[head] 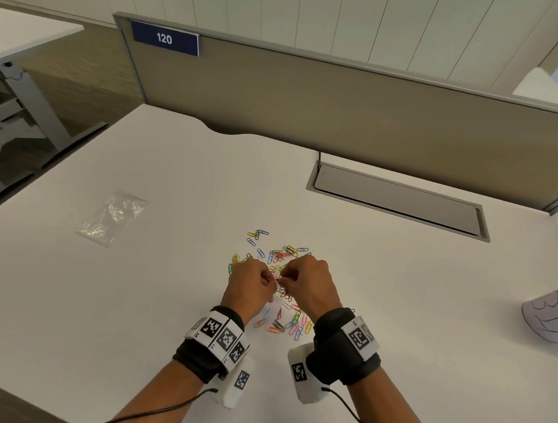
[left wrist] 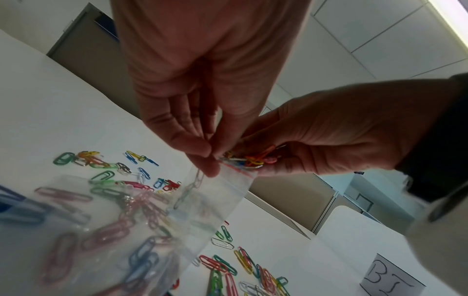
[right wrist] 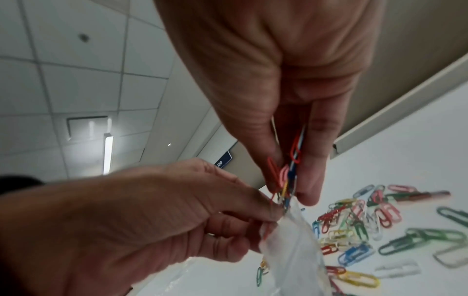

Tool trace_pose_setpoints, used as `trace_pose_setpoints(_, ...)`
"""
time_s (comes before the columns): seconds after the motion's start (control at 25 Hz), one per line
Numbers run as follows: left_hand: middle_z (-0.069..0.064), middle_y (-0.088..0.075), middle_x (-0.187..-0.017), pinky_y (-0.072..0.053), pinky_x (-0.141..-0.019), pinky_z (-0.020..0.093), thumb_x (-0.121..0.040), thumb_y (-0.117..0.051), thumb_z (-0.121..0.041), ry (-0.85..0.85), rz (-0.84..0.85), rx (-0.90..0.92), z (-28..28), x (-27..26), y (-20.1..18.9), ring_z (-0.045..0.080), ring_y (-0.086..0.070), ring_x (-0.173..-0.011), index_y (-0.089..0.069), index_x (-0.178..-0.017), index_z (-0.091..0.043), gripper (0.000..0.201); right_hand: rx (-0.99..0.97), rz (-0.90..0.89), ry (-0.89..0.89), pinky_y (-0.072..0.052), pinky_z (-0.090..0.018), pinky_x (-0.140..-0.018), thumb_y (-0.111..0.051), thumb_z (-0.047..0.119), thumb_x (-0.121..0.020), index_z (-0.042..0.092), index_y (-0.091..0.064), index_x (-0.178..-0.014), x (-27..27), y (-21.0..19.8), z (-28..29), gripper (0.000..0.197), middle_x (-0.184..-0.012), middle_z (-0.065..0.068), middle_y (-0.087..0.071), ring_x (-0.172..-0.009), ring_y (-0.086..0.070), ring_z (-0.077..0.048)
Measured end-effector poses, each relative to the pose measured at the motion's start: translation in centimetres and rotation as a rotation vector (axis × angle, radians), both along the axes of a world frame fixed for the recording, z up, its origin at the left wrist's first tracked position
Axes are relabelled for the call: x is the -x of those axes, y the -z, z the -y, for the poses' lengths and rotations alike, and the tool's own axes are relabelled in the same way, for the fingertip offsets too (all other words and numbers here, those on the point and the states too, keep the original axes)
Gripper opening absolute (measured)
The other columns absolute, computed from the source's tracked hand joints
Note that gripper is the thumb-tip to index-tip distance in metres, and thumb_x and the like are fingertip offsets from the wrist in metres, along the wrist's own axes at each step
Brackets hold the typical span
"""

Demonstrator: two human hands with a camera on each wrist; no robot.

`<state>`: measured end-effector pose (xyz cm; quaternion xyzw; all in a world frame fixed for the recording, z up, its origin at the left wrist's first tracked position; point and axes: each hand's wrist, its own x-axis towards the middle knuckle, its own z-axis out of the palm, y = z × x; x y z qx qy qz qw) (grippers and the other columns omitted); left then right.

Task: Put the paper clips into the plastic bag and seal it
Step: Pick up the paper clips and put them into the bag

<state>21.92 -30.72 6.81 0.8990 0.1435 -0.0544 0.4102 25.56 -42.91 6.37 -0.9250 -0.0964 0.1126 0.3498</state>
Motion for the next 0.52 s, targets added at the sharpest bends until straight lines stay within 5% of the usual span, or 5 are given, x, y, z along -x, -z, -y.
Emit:
trace_pose_setpoints(0.2, 0.014, -0.074, -0.073, -0.057, -0.074, 0.027, -0.087, -0.065, -0.007, 0.03, -0.006, 0.047, 0.1, 0.1, -0.2, 0.017, -0.072, -0.063, -0.07, -0.082, -0.004, 0.007, 0.174, 0.018, -0.061, -0.058, -0.037, -0.075, -0.062, 0.009, -0.085, 0.006, -0.07, -0.092, 0.0, 0.1, -0.8, 0.011, -0.092, -0.014, -0.072, -0.081, -0.069, -0.027)
trace_pose_setpoints(0.4, 0.011, -0.07, -0.065, -0.06, -0.07, 0.03, -0.086, -0.066, -0.005, 0.022, -0.027, 0.108, -0.6, 0.2, -0.2, 0.019, -0.074, -0.063, -0.069, -0.081, 0.0, 0.008, -0.07, -0.188, 0.002, -0.06, -0.035, -0.075, -0.062, 0.012, -0.089, 0.0, -0.069, -0.072, -0.6, -0.2, 0.6, 0.022, -0.073, -0.018, -0.072, -0.07, -0.071, -0.027)
trace_pose_setpoints(0.52, 0.012, -0.07, -0.064, -0.059, -0.066, 0.028, -0.087, -0.064, -0.003, 0.025, -0.02, 0.101, -0.8, 0.3, -0.1, 0.02, -0.074, -0.063, -0.069, -0.08, 0.001, 0.009, -0.202, -0.286, 0.038, -0.06, -0.042, -0.08, -0.056, 0.005, -0.09, -0.006, -0.068, -0.086, -0.8, 0.1, 0.9, 0.017, -0.09, -0.023, -0.071, -0.081, -0.072, -0.029)
